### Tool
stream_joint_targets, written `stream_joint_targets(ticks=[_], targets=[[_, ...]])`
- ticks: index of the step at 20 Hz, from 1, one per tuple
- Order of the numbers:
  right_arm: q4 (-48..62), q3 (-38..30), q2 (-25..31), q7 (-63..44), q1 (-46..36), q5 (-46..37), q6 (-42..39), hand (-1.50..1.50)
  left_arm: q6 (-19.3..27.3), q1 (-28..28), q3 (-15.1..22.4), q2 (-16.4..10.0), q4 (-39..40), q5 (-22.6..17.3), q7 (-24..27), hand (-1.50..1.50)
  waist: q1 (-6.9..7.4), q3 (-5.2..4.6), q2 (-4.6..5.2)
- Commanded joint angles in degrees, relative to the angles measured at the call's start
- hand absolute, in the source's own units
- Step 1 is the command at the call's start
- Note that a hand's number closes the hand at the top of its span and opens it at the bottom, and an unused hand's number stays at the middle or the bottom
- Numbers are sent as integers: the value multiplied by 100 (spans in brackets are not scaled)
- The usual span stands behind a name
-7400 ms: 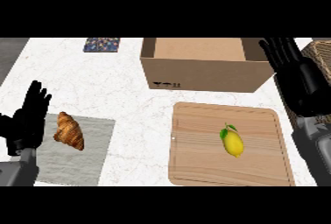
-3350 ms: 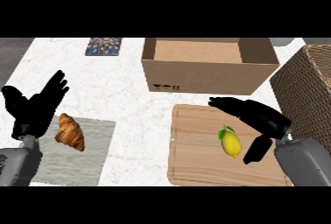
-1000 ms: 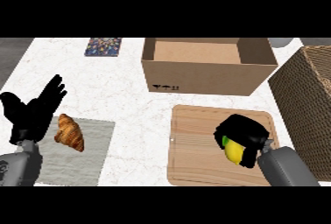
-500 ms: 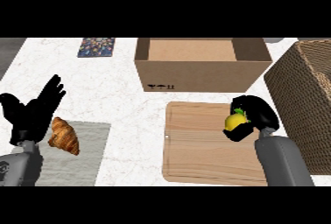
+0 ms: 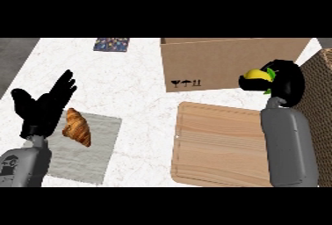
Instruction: Pick the lemon from the cutting board and place it in the basket
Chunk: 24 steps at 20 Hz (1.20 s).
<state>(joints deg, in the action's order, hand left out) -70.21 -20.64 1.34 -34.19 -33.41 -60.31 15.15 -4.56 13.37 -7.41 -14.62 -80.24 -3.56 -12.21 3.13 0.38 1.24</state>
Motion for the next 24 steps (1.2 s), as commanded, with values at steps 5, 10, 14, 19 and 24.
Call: stream_joint_targets(ticks=[5, 10, 14, 19, 24], targets=[[409, 188, -126, -2274, -1727, -1987, 1690, 150, -20, 315, 247, 108, 119, 135, -91, 0, 360, -69, 40], [726, 213, -120, -3597, -2440, -3333, 1212, 150, 44, 489, 155, 105, 186, 92, -170, 0, 350, -62, 36], [907, -10, -108, -3962, -2843, -4090, 762, 150, 56, 318, 211, 150, 171, 155, -67, 0, 325, -53, 44], [1118, -412, 162, -4085, -3441, -4517, 461, 150, 120, 449, 209, 142, 178, 193, -203, 0, 231, -44, 55], [1336, -815, 602, -4029, -3705, -4870, 513, 150, 48, 353, -37, -4, 220, 57, -3, 0, 144, -48, 55]])
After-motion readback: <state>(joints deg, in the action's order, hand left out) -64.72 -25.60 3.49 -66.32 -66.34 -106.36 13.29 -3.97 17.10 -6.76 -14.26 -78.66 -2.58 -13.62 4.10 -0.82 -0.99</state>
